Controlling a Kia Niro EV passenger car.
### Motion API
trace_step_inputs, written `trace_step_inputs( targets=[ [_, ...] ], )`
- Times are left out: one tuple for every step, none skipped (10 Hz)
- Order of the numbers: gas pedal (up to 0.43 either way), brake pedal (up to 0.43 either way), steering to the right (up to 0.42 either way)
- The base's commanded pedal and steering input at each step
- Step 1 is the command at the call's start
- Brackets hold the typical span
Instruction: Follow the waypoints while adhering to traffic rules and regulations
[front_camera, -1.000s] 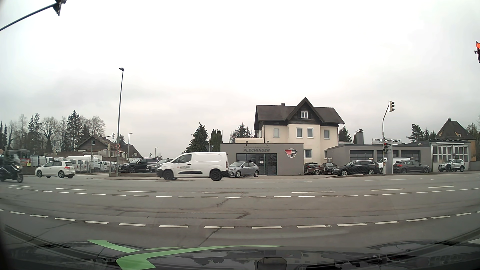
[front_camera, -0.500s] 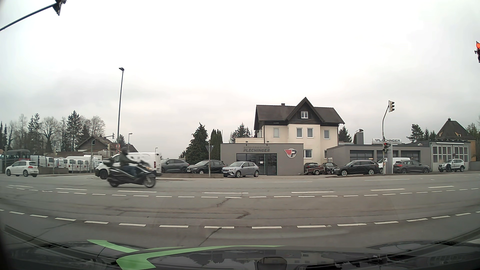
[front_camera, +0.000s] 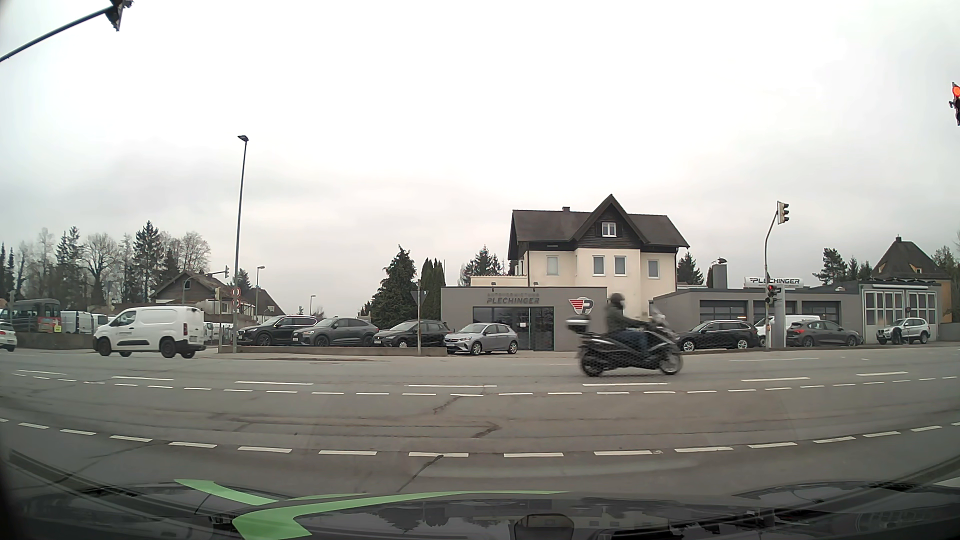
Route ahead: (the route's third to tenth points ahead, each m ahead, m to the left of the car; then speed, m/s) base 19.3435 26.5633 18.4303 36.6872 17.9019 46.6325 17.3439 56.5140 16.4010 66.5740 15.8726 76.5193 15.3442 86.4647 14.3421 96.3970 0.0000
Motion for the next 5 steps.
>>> trace_step_inputs(
  targets=[
    [0.000, 0.341, -0.003],
    [0.000, 0.341, -0.003],
    [0.000, 0.341, -0.003],
    [0.000, 0.341, -0.003],
    [0.000, 0.348, -0.003]
  ],
)
